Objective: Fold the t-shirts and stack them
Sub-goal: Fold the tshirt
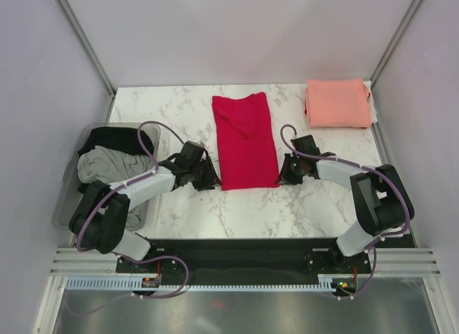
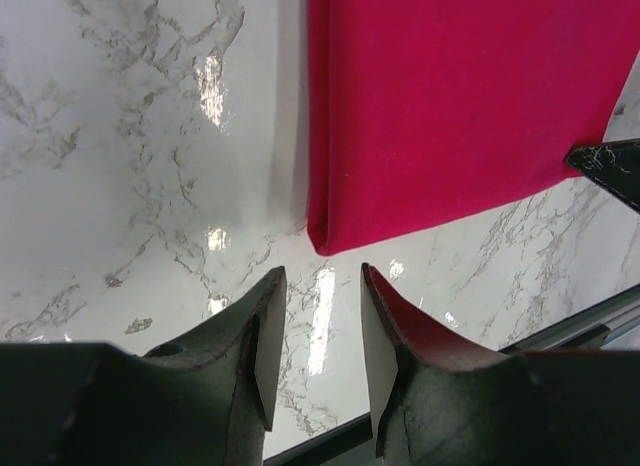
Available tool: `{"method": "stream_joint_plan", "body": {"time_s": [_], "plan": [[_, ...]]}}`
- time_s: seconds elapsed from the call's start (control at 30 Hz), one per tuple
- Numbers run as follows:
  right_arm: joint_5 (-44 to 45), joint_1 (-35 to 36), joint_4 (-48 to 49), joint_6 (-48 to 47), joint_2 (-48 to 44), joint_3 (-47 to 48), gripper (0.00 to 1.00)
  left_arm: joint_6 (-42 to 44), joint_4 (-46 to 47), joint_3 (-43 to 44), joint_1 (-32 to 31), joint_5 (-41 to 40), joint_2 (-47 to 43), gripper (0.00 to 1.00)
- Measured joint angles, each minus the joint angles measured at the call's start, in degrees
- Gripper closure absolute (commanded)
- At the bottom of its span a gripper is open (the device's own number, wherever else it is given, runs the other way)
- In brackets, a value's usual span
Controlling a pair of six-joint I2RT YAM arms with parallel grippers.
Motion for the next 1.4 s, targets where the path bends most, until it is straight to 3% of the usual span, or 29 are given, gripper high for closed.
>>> {"method": "stream_joint_plan", "body": {"time_s": [0.13,0.33,0.47,0.67,0.83,0.9,1.03,1.27,1.4], "plan": [[-1.51,-0.17,2.32,0.04,0.37,-0.87,1.0,-0.68,2.36,-0.07,-0.52,-0.11,1.77,0.57],[-3.89,-0.17,6.03,0.39,1.22,-1.79,1.0,-1.27,4.52,-0.11,-1.75,-0.55,4.68,0.52],[-4.96,-0.17,8.02,0.5,1.44,-2.47,1.0,-1.95,5.22,-0.13,-2.27,-1.38,6.54,0.43],[-5.75,-0.22,9.49,0.52,1.75,-2.89,1.0,-2.58,6.78,-0.13,-3.02,-3.04,6.54,0.4],[-6.4,-0.22,10.69,0.74,1.99,-3.19,1.0,-2.91,7.06,-0.13,-3.02,-4.46,6.71,0.5],[-6.54,-0.22,11.15,0.76,2.03,-3.39,1.0,-3.13,7.13,-0.15,-3.02,-4.94,6.91,0.58],[-6.84,-0.22,11.87,0.85,2.03,-3.65,1.0,-4.0,7.63,-0.15,-3.02,-6.08,8.0,0.96],[-6.84,-0.22,11.96,0.76,0.92,-4.7,1.0,-3.65,6.12,1.55,-3.41,-6.32,8.72,0.98],[-5.51,-0.22,7.41,0.55,-3.21,-6.71,1.0,-3.58,2.67,0.72,-5.55,-7.06,3.76,0.98]]}}
